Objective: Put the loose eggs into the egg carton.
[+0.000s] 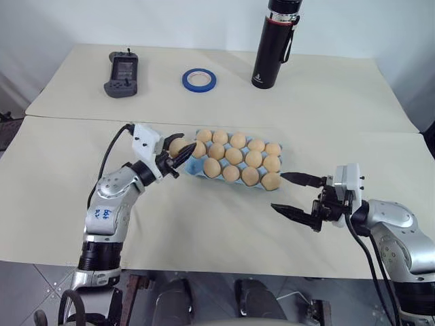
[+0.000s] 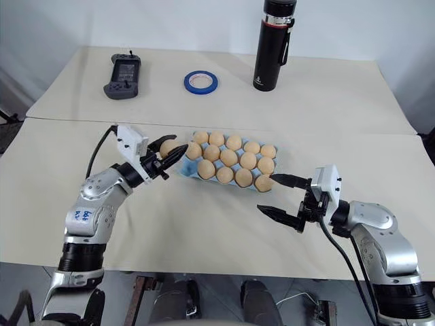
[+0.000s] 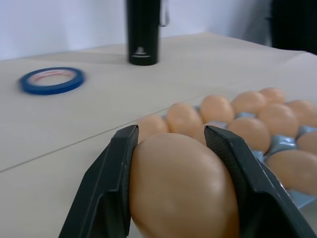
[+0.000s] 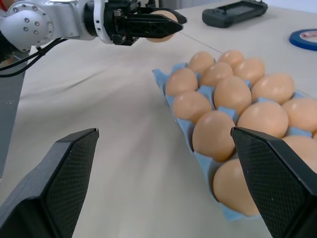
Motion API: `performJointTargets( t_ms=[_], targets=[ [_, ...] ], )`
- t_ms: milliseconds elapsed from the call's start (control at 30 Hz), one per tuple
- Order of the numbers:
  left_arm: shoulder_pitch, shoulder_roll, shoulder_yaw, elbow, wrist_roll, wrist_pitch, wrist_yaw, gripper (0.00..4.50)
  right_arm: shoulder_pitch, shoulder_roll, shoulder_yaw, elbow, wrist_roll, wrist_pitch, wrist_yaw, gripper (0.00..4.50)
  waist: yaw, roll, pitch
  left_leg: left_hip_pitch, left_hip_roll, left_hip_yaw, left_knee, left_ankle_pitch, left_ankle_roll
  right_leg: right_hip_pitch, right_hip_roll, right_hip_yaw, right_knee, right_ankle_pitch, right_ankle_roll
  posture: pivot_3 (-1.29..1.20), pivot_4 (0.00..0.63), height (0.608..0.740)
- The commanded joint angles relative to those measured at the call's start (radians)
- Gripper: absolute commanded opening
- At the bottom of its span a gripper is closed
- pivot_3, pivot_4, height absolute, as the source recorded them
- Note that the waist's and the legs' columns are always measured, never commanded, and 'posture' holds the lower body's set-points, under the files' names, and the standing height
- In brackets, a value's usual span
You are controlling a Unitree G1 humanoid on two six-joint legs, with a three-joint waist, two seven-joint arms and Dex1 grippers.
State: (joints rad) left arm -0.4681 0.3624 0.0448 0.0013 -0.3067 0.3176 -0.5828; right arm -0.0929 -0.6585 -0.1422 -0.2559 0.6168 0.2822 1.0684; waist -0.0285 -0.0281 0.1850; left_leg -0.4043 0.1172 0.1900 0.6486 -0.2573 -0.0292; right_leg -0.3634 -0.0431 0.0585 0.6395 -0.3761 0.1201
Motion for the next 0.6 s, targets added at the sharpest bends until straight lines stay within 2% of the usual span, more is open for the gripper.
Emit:
performJointTargets(
  t_ms=[33,67,100,233,267,400,600],
  targets=[
    [-0.028,0.012,-0.018,0.02,0.006,-0.023,-0.041,2.18,0.017,0.002,-0.036,-0.051,0.01,-0.019,-0.019,4.5,-0.003,0.0,0.0,0.0,0.0,0.001,0.0,0.0,0.0,-0.001,0.0,0.001,0.0,0.0,0.0,0.0,0.15,0.74],
    [-0.027,0.018,-0.028,0.024,0.01,-0.016,-0.053,2.57,0.022,0.002,-0.037,-0.055,0.01,-0.019,-0.022,4.5,-0.002,0.0,0.0,0.0,0.0,0.001,0.0,0.0,-0.001,-0.002,0.0,0.001,0.002,0.0,0.0,0.0,0.15,0.74],
    [-0.026,0.025,-0.037,0.026,0.011,-0.008,-0.066,2.72,0.026,0.001,-0.037,-0.058,0.009,-0.019,-0.024,4.5,-0.002,0.0,0.0,0.0,0.0,0.002,0.0,0.0,-0.001,-0.003,0.0,0.001,0.003,0.0,0.001,0.0,0.15,0.74],
    [-0.022,0.029,-0.039,0.025,0.014,-0.012,-0.073,3.96,0.033,0.002,-0.038,-0.064,0.009,-0.018,-0.038,4.5,-0.001,0.0,0.0,-0.001,0.001,0.002,0.0,0.001,-0.002,-0.006,0.001,0.003,0.007,-0.001,0.001,0.0,0.15,0.74],
    [-0.021,0.031,-0.038,0.024,0.016,-0.013,-0.072,4.36,0.034,0.002,-0.037,-0.064,0.009,-0.018,-0.04,4.5,-0.001,0.0,0.0,-0.001,0.001,0.003,0.001,0.001,-0.002,-0.006,0.0,0.003,0.007,-0.001,0.001,0.0,0.15,0.74],
    [-0.021,0.043,-0.02,0.016,0.015,-0.025,-0.067,4.44,0.026,0.005,-0.029,-0.056,0.005,-0.017,-0.044,4.5,-0.001,0.0,0.0,-0.001,0.0,0.003,0.001,0.002,-0.001,-0.006,0.0,0.003,0.007,-0.001,0.001,0.0,0.15,0.74],
    [-0.016,0.068,0.071,-0.038,-0.025,0.006,-0.029,4.44,0.007,0.007,-0.019,-0.039,0.0,-0.015,-0.041,4.5,-0.002,0.0,0.0,-0.001,0.001,0.003,0.001,0.002,-0.001,-0.007,0.0,0.003,0.009,-0.001,0.001,0.0,0.15,0.74]
  ],
)
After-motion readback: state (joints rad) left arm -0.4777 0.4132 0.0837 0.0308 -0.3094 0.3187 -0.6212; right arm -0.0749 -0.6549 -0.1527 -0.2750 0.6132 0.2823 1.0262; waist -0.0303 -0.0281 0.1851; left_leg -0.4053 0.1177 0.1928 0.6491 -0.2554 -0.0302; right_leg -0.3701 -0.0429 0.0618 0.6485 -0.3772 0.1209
